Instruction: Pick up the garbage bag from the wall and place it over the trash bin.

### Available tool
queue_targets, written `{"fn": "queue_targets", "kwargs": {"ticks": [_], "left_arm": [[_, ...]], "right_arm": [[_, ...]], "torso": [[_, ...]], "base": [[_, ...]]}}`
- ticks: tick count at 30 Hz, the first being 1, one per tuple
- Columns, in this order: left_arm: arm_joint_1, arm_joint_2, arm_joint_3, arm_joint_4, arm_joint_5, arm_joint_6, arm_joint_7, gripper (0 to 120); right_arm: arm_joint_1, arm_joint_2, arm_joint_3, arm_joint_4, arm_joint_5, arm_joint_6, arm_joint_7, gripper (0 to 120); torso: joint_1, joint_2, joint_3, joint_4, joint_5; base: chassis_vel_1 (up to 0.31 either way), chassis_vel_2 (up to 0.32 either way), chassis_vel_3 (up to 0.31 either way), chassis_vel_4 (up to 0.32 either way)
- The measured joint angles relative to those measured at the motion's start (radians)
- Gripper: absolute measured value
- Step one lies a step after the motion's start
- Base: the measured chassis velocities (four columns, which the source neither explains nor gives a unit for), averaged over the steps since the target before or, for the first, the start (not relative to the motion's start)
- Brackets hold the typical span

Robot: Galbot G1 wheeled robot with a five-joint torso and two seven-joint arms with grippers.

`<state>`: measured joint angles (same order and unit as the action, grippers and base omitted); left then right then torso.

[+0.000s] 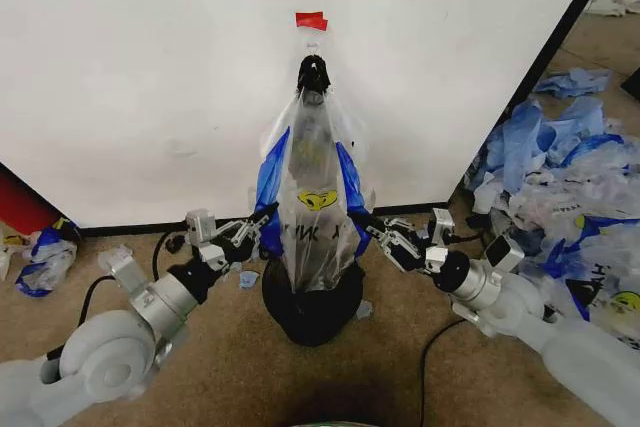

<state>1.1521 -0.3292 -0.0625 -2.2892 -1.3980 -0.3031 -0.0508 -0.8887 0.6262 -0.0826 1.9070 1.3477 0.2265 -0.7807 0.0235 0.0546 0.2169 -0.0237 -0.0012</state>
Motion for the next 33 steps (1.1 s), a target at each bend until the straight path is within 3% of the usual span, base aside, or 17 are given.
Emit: {"fn": "queue_targets", "kwargs": {"ticks": [12,26,33], "left_arm": [[0.095,-0.010,-0.004,0.023,0.050,-0.020,0.013,0],[0.051,-0.016,-0.010,0.025,0.046,-0.037,0.000,0],[0.008,0.035,-0.054,-0.099,0.006,-0.054,-0.075,0]], "right_arm": [[-0.009,0.013,-0.019,-0.035,-0.036,0.000,-0.020,0],[0.027,0.020,-0.008,-0.045,-0.023,0.003,-0.016,0],[0.049,-0.026,0.024,0.053,0.059,0.004,0.048,0]], "torso": [[0.000,0.000,0.000,0.0001,0.0000],[0.000,0.000,0.000,0.0001,0.0000],[0.000,0.000,0.000,0.0001,0.0002]], "base": [[0.000,0.000,0.000,0.000],[0.000,0.000,0.000,0.000],[0.000,0.000,0.000,0.000]]}}
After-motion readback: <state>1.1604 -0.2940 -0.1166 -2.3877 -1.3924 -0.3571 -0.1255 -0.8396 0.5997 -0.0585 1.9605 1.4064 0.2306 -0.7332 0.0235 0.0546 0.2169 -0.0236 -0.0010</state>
